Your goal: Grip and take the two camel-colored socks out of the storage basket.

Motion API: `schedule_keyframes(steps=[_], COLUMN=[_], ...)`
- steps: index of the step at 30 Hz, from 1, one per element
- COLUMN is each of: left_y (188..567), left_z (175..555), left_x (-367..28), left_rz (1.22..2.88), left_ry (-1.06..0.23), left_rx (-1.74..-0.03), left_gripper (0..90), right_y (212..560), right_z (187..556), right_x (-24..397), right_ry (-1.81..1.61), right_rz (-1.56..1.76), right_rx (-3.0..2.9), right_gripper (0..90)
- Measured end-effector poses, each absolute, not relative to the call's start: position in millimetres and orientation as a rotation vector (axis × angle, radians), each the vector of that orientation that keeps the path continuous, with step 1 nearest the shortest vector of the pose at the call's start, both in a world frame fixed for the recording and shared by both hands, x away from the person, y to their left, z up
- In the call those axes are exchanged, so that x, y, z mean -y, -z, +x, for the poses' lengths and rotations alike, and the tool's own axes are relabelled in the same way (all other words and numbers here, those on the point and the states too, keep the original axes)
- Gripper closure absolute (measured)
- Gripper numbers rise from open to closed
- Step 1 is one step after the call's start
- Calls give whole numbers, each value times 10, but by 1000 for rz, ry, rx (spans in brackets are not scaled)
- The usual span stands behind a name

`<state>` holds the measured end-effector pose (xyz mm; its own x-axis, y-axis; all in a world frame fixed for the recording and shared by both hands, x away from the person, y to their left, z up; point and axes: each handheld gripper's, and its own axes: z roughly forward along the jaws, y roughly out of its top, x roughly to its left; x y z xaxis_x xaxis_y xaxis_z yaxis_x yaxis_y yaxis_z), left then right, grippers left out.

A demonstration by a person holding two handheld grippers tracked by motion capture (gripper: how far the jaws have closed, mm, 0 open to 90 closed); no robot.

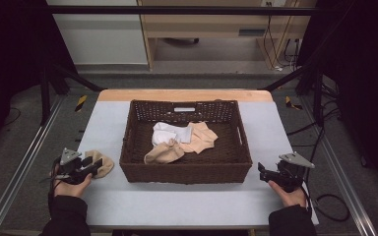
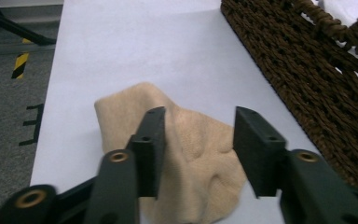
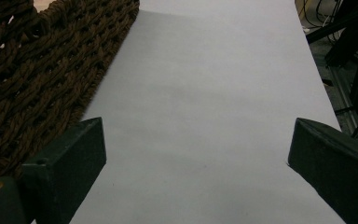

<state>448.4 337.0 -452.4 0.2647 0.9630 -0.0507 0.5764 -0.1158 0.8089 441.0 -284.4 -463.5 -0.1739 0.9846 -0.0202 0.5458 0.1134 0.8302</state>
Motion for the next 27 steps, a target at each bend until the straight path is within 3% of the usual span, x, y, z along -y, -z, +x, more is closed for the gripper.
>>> schedule_keyframes(steps=[9,27], left_y=[4413,3869], left_z=[4484,4362], left_x=[-3360,-2947], left_rz=[1739,1659], left_ry=[-700,-723], left_rx=[-1386,-1185], left_gripper=[400,397], right_y=[4635,4618], right_z=[4415,4425], right_x=[2848,2860], right_ry=[-940,-957], right_rz=[1489,1495], right_rx=[-1795,-1787], right_gripper=[45,45])
